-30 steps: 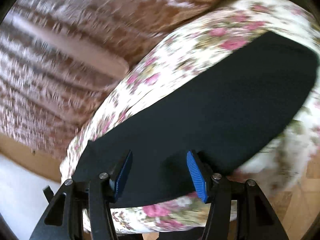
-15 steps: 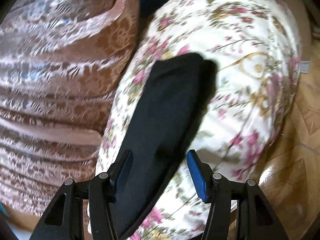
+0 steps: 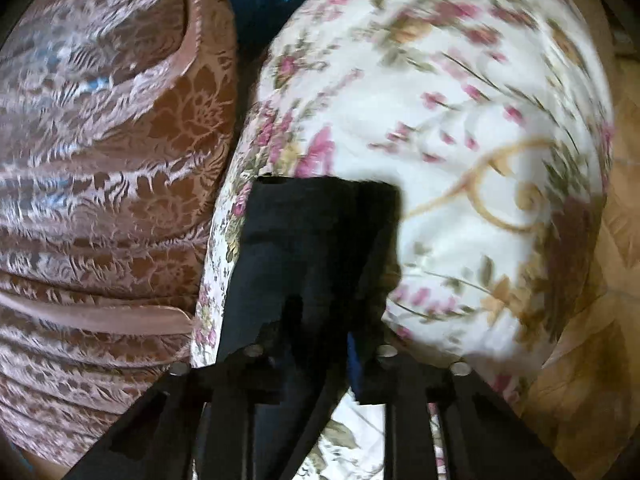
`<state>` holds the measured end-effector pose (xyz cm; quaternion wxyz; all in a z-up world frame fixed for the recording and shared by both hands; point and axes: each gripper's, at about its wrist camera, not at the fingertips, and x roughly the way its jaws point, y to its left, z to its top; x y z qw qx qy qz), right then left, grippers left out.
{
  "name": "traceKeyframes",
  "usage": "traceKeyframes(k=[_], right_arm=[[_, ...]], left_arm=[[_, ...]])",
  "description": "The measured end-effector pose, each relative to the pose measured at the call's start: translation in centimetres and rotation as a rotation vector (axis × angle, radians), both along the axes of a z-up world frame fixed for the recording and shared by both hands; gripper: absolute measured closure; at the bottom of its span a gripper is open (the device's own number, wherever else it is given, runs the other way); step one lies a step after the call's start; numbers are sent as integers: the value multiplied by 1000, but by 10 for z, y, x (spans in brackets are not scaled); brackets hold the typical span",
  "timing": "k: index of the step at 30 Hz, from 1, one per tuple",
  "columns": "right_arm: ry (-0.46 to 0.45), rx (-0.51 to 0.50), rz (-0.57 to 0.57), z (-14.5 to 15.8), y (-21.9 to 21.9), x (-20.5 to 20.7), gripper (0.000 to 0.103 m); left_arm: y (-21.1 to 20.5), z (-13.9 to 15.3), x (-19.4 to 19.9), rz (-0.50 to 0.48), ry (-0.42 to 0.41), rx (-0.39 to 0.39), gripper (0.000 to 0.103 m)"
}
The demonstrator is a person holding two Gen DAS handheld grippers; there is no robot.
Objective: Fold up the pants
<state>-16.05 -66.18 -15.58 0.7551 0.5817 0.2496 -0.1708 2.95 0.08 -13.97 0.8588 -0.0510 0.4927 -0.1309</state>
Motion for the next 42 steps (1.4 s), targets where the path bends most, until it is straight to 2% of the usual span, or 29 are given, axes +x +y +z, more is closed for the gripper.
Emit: traceKeyframes(k=[4, 9, 12, 15, 18, 22, 27, 30, 33, 37, 40, 42], right_arm=[[-35, -115, 79, 42, 17, 15, 89], [-76, -263, 278, 96, 67, 55, 89], [-97, -324, 387, 116, 107, 79, 89], [-121, -336, 489, 125, 147, 100, 89], [-123, -354, 600, 127, 195, 121, 89], [-83, -383, 755, 117, 260, 145, 89], [-16, -426, 968, 93, 345, 164, 89], [39, -487, 1045, 77, 380, 167, 89], [89, -553, 1081, 66, 397, 167, 85], [101, -639, 1107, 63, 406, 159, 83], [62, -638, 1135, 66, 406, 153, 70], [20, -606, 1163, 68, 405, 147, 61]], left_arm=[[2, 0, 0, 8, 3, -20, 69], [2, 1, 2, -19, 13, -29, 63], [2, 3, 3, -25, 24, -37, 63], [7, 4, 7, -19, 43, -72, 63], [16, 4, 12, 18, 78, -120, 70], [16, 10, 13, 7, 83, -147, 71], [20, 16, 14, -26, 94, -266, 70], [22, 19, 19, -37, 112, -352, 68], [21, 18, 30, -38, 158, -465, 65], [8, 20, 42, -71, 211, -573, 63], [-11, 22, 49, -108, 239, -616, 53], [-26, 21, 54, -140, 271, -657, 42]])
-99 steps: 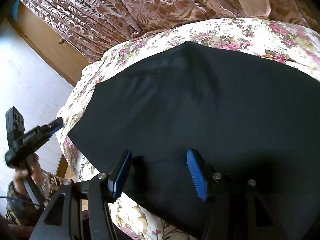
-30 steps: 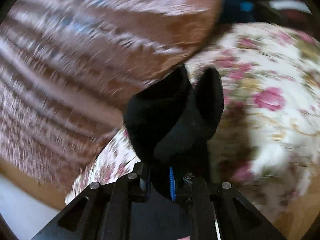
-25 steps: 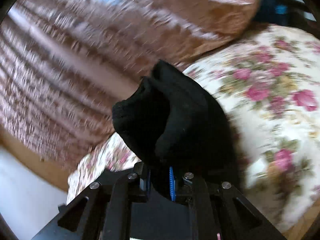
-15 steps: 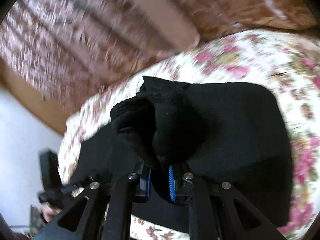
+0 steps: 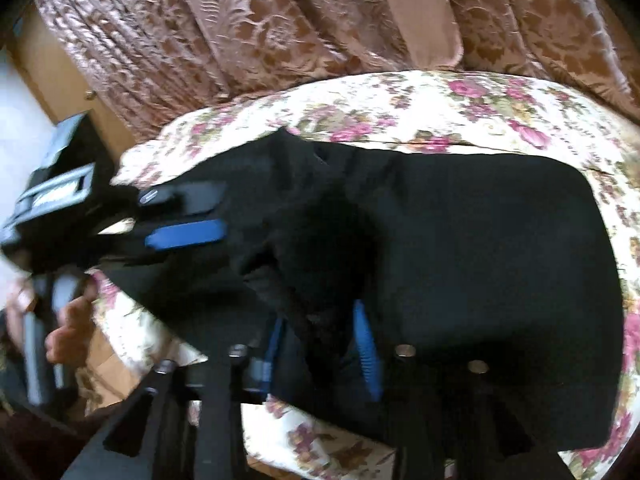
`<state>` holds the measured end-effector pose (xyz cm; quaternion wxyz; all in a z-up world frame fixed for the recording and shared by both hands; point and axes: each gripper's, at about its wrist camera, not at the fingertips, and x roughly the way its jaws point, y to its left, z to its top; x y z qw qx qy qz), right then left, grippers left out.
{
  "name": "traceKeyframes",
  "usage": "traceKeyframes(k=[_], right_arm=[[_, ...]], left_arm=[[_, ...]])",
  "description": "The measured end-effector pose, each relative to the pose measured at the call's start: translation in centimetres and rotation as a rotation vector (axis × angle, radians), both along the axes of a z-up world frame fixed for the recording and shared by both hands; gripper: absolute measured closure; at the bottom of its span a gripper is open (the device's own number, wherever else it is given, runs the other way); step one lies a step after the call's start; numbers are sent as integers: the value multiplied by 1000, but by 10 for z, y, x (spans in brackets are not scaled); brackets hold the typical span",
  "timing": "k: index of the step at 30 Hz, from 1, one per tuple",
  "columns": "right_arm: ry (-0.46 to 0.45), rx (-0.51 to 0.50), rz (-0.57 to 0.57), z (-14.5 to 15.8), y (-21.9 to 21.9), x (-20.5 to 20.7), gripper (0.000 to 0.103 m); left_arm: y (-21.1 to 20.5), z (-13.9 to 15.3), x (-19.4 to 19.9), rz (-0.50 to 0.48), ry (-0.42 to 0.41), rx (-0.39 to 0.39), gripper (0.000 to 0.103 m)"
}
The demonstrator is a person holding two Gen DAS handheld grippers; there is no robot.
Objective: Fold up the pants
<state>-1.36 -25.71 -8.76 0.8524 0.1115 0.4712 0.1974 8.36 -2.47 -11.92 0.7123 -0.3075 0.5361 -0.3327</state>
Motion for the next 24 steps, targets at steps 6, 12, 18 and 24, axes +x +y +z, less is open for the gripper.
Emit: traceKeyframes(k=[6, 12, 18, 24], right_arm=[[2, 66, 26, 7, -19, -28, 59], [14, 84, -153, 17, -84, -68, 59], [66, 32, -383, 8, -145, -101, 58], [109, 28, -488, -16, -160, -103, 53]], left_arm=[[-24, -13, 16, -22, 78, -1, 38], [-49, -24, 17, -92, 105, 58, 53], [-59, -11, 12, -123, 20, 78, 92], [-61, 34, 3, -162, -89, -20, 92]])
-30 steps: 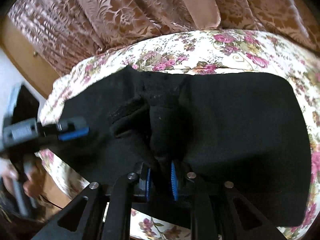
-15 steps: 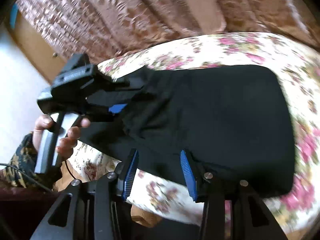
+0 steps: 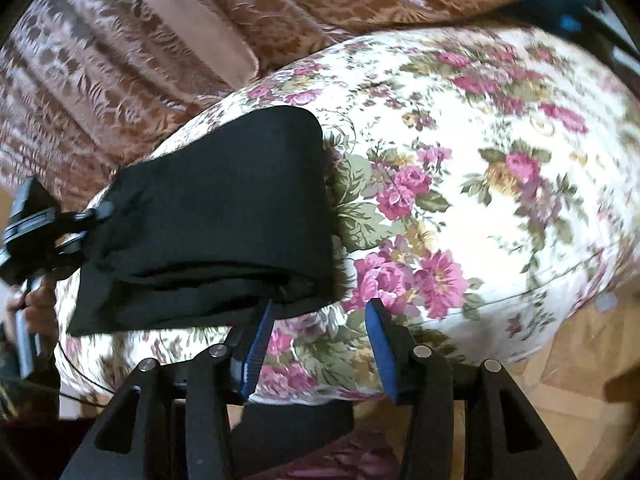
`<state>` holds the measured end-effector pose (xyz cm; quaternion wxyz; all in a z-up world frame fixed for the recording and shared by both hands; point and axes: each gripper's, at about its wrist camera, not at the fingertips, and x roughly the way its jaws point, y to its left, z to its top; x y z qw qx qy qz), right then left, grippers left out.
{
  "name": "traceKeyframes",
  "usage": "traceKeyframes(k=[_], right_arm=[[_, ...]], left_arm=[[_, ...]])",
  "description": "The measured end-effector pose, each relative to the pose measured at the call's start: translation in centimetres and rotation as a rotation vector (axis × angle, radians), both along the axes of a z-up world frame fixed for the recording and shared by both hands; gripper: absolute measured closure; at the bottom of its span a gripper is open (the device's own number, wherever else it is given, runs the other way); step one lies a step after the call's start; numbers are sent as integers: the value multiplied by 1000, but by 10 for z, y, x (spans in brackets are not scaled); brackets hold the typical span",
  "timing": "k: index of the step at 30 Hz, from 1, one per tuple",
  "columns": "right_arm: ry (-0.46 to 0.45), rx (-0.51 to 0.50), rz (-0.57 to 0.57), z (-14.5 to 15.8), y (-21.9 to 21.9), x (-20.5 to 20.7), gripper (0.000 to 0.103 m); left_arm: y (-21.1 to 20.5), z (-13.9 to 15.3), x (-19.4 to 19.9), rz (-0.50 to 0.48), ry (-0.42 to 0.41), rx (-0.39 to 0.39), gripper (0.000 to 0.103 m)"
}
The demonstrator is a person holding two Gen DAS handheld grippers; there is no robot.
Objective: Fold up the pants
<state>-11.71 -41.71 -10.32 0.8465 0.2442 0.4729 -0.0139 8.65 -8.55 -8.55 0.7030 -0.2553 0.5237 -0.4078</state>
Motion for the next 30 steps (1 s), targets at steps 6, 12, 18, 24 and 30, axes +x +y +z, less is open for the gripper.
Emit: traceKeyframes(k=[6, 12, 18, 24, 30], right_arm=[[-28, 14, -36, -3, 9, 16, 50], [14, -25, -131, -14, 0, 17, 64], [25, -74, -103, -17, 6, 19, 66], [46, -88, -55, -15, 7, 19, 60], [72, -187, 3, 7, -1, 4, 54]], left_arm=[[7, 37, -7, -12, -65, -115, 92], [11, 31, -10, -9, -77, -82, 92], [29, -34, -11, 40, 15, 76, 93], [32, -61, -18, 54, 2, 166, 92], [18, -47, -33, 22, -174, 288, 92]])
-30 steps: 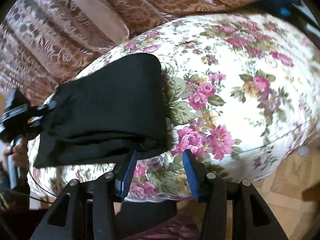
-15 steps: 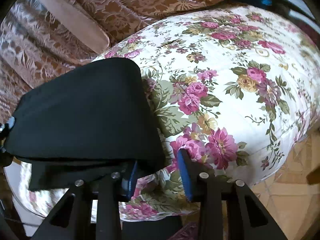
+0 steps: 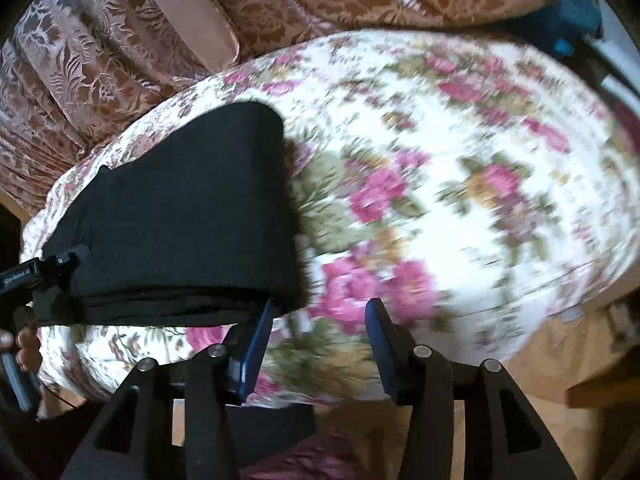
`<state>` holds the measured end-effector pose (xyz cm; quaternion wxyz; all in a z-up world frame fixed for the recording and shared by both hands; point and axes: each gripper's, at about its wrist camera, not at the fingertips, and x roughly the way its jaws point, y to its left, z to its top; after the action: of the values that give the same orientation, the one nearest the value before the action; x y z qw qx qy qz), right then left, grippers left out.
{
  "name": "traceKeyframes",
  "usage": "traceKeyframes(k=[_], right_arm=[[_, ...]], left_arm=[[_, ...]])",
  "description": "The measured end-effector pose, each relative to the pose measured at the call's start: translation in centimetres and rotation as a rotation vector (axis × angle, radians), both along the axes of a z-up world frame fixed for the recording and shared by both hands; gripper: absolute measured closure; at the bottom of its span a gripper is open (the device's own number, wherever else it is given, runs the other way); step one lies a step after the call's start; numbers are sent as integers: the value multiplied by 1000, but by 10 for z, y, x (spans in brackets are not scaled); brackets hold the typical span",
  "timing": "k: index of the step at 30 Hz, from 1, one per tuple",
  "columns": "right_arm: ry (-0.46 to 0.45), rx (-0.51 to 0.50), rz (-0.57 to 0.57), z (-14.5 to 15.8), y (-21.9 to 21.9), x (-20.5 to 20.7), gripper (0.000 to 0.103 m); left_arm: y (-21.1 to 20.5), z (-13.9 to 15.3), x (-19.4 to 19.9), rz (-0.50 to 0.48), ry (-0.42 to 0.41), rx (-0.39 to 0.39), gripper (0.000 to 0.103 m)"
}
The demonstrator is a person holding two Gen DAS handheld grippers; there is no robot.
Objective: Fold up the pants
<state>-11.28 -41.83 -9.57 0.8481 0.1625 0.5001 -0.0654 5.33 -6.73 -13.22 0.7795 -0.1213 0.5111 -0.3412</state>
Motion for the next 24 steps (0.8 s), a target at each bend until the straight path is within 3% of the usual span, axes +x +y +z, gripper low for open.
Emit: traceKeyframes(k=[5, 10, 14, 18, 22, 24], right_arm=[[-127, 49, 43, 36, 8, 13, 52], [-160, 161, 250, 37, 75, 74, 53], [-163, 281, 425, 31, 131, 124, 74], [-96, 257, 523, 13, 175, 156, 84], [-50, 232, 540, -6, 188, 172, 86], [-26, 227, 517, -15, 186, 177, 95]], left_arm=[[1, -2, -3, 18, -14, 3, 91], [-1, 1, -8, 39, -28, 32, 86], [2, -3, -13, 54, -24, 24, 85], [4, -6, -14, 74, -15, 13, 77], [8, -4, -14, 95, -28, 38, 76], [13, -1, -15, 110, -44, 59, 76]])
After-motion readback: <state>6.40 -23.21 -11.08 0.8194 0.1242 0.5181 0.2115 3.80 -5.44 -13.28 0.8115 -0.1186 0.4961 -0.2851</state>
